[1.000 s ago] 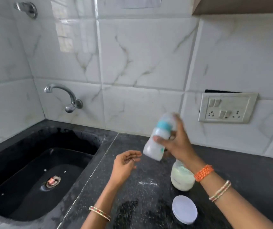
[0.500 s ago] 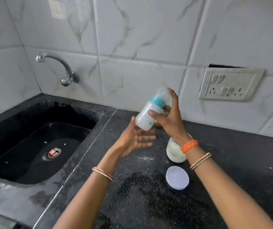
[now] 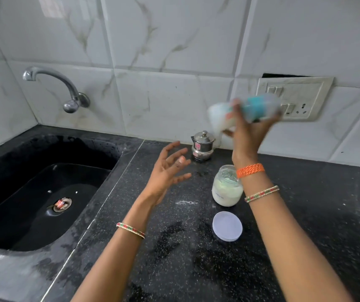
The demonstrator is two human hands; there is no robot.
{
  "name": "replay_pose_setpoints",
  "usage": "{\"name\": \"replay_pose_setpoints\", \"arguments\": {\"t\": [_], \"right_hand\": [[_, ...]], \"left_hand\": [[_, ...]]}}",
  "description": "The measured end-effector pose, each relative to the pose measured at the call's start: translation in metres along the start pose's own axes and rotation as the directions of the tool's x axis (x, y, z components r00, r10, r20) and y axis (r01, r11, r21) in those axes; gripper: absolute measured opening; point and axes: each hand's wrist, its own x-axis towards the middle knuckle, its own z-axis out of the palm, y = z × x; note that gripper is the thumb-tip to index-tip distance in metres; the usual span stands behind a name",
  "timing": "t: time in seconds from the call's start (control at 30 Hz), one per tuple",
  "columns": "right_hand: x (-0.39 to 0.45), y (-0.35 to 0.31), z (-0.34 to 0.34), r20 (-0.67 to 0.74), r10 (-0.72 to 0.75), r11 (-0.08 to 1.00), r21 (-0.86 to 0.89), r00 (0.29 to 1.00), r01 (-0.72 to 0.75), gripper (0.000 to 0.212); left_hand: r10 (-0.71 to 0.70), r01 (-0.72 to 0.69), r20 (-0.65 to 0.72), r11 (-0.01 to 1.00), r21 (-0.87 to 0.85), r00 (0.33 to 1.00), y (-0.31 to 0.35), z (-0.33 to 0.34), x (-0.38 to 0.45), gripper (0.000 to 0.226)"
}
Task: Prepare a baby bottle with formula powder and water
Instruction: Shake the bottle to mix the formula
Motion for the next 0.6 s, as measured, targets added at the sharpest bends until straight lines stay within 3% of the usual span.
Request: {"name": "replay_pose_setpoints", "arguments": {"t": [0.03,0.07,0.13,0.17,0.2,0.23,0.3,0.33,0.37,0.4,0.43,0.47,0.5,0.53,0.57,0.6], "right_hand": [[0.001,0.000,-0.001,-0.118,0.001,0.992,0.129,0.993,0.015,0.101],[-0.001,0.000,-0.002,-0.105,-0.039,0.993,0.109,0.994,0.050,0.100],[-0.016,0.013,-0.013,0.284,-0.039,0.971,-0.214,0.958,0.103,0.098],[-0.025,0.018,-0.020,0.480,0.046,0.928,-0.344,0.876,0.140,0.098],[-0.029,0.021,-0.025,0.543,0.064,0.903,-0.388,0.837,0.183,0.098],[-0.028,0.017,-0.024,0.509,0.002,0.938,-0.299,0.861,0.174,0.097],[-0.020,0.004,-0.013,0.137,-0.104,0.992,0.082,0.985,0.093,0.098],[-0.016,0.001,-0.009,-0.028,-0.107,0.969,0.221,0.994,0.111,0.100],[-0.016,0.004,-0.008,-0.095,-0.098,0.966,0.230,0.991,0.117,0.103],[-0.019,0.011,-0.010,0.000,-0.076,0.989,0.123,0.997,0.076,0.105],[-0.026,0.019,-0.013,0.202,-0.008,0.999,-0.030,0.979,0.014,0.104],[-0.038,0.021,-0.017,0.433,0.110,0.983,-0.178,0.895,-0.034,0.099],[-0.044,0.026,-0.024,0.566,0.188,0.964,-0.264,0.803,-0.039,0.093],[-0.046,0.026,-0.026,0.583,0.183,0.969,-0.243,0.791,-0.045,0.089],[-0.043,0.027,-0.022,0.498,0.137,0.988,-0.137,0.857,-0.078,0.088],[-0.039,0.024,-0.016,0.310,0.133,0.990,0.008,0.941,-0.142,0.091]], "left_hand": [[-0.001,0.002,-0.031,1.000,0.007,1.000,0.002,-0.006,0.001,0.061],[-0.006,0.007,-0.062,1.000,0.019,0.998,0.004,-0.010,0.002,0.059],[-0.028,0.033,-0.094,0.998,0.056,0.995,0.007,-0.016,0.004,0.050],[-0.036,0.044,-0.106,0.997,0.070,0.994,0.008,-0.017,0.005,0.045],[-0.041,0.051,-0.115,0.995,0.086,0.993,0.008,-0.017,0.006,0.042],[-0.041,0.053,-0.123,0.994,0.100,0.992,0.008,-0.018,0.007,0.040],[-0.041,0.056,-0.151,0.993,0.101,0.988,0.007,-0.021,0.006,0.036],[-0.041,0.058,-0.166,0.994,0.094,0.985,0.005,-0.024,0.005,0.035],[-0.045,0.063,-0.178,0.994,0.092,0.983,0.003,-0.025,0.004,0.034],[-0.053,0.071,-0.183,0.993,0.097,0.982,0.003,-0.024,0.003,0.033],[-0.058,0.079,-0.183,0.991,0.107,0.981,0.003,-0.022,0.004,0.033],[-0.060,0.082,-0.183,0.990,0.114,0.981,0.003,-0.019,0.005,0.033],[-0.061,0.083,-0.182,0.990,0.116,0.981,0.004,-0.017,0.005,0.034],[-0.060,0.081,-0.178,0.990,0.115,0.982,0.005,-0.015,0.006,0.034],[-0.055,0.076,-0.175,0.990,0.116,0.983,0.005,-0.014,0.006,0.034],[-0.050,0.072,-0.176,0.990,0.117,0.983,0.005,-0.016,0.006,0.032]]}}
